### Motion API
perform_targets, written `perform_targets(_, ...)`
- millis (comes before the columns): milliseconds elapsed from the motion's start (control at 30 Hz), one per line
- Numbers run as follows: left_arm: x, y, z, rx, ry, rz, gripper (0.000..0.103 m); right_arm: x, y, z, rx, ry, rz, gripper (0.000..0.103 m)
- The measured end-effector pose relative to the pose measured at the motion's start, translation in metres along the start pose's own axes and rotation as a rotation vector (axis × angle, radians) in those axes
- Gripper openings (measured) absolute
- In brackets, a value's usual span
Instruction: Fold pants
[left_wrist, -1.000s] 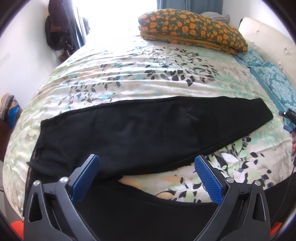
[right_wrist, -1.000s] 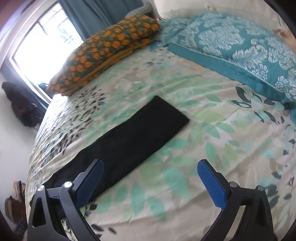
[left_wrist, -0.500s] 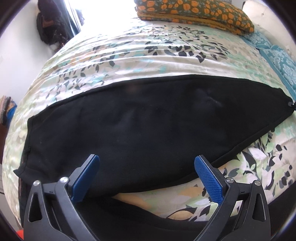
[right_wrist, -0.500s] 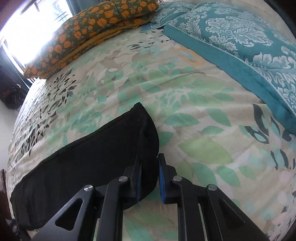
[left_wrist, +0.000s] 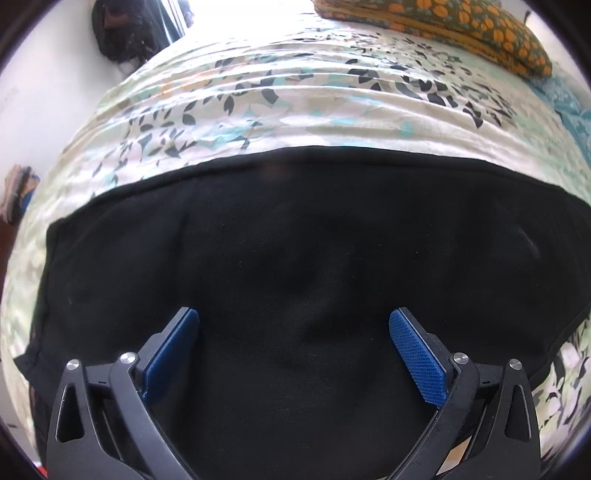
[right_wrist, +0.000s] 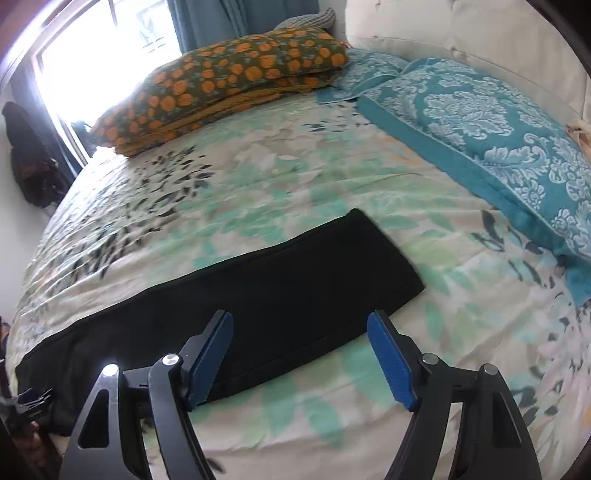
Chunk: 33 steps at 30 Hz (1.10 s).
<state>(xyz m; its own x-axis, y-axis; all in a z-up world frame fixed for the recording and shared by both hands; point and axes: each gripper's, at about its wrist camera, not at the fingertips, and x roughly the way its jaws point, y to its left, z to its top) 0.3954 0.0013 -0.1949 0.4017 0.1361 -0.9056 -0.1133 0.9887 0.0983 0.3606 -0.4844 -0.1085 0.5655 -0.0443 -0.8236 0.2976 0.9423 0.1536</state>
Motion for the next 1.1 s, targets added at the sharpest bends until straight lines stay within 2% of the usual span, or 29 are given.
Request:
perform_targets(33,-0.001,0.003,0.001,-0.008,0.012,0.005,0.103,-0.009,0.018,-0.012,-0.013,0.004,0.046,0.085)
perform_targets(100,-0.014,0.011,0.003,-0.033,0.031,0.005,0.102,-0.029,0.052,-0.040,-0.054,0.019,0.120,0.086)
perform_targets(200,-0.046,0.024,0.002,-0.044,-0.039,-0.034,0.102,-0.054,0.098,-0.082,-0.122,0.053,0.206,0.086)
perform_targets(267,-0.053,0.034,0.000,-0.039,-0.062,-0.006,0.102,-0.063,0.126,-0.101,-0.191,0.069,0.229,0.087)
perform_targets(333,-0.046,0.045,0.002,-0.051,-0.043,0.030,0.102,-0.061,0.154,-0.106,-0.282,0.054,0.219,0.092)
perform_targets(433,-0.040,0.053,0.004,-0.093,-0.019,0.004,0.102,-0.032,0.200,-0.091,-0.383,0.046,0.197,0.094)
perform_targets(500,-0.033,0.046,0.001,-0.063,-0.006,0.024,0.102,-0.001,0.233,-0.083,-0.413,0.105,0.207,0.094)
perform_targets(567,-0.015,0.039,-0.006,-0.018,0.048,0.056,0.102,0.028,0.263,-0.083,-0.454,0.131,0.220,0.094)
perform_targets(600,-0.003,0.038,-0.011,-0.004,0.084,0.072,0.103,0.042,0.277,-0.088,-0.477,0.131,0.203,0.094)
perform_targets(633,0.000,0.040,-0.015,-0.008,0.075,0.060,0.103,0.056,0.287,-0.094,-0.491,0.137,0.185,0.094)
perform_targets(667,-0.001,0.043,-0.017,-0.019,0.052,0.044,0.103,0.073,0.293,-0.101,-0.503,0.172,0.170,0.094)
perform_targets(733,0.001,0.045,-0.017,-0.011,0.053,0.027,0.103,0.108,0.301,-0.120,-0.548,0.329,0.136,0.098)
perform_targets(800,0.004,0.049,-0.014,0.009,0.076,-0.003,0.103,0.100,0.299,-0.118,-0.581,0.269,0.149,0.099)
perform_targets(867,-0.001,0.056,-0.007,0.014,0.108,-0.008,0.102,0.095,0.291,-0.107,-0.572,0.263,0.157,0.099)
perform_targets(967,-0.026,0.080,0.003,-0.047,-0.002,0.033,0.102,0.089,0.267,-0.073,-0.517,0.182,0.113,0.099)
perform_targets(1000,-0.027,0.087,0.004,-0.055,-0.016,0.055,0.102,0.091,0.256,-0.063,-0.496,0.174,0.087,0.099)
perform_targets(1033,-0.023,0.094,0.005,-0.060,-0.007,0.072,0.102,0.096,0.245,-0.053,-0.469,0.178,0.059,0.099)
perform_targets(1100,-0.001,0.105,0.000,-0.064,0.062,0.084,0.102,0.115,0.225,-0.044,-0.409,0.227,0.011,0.099)
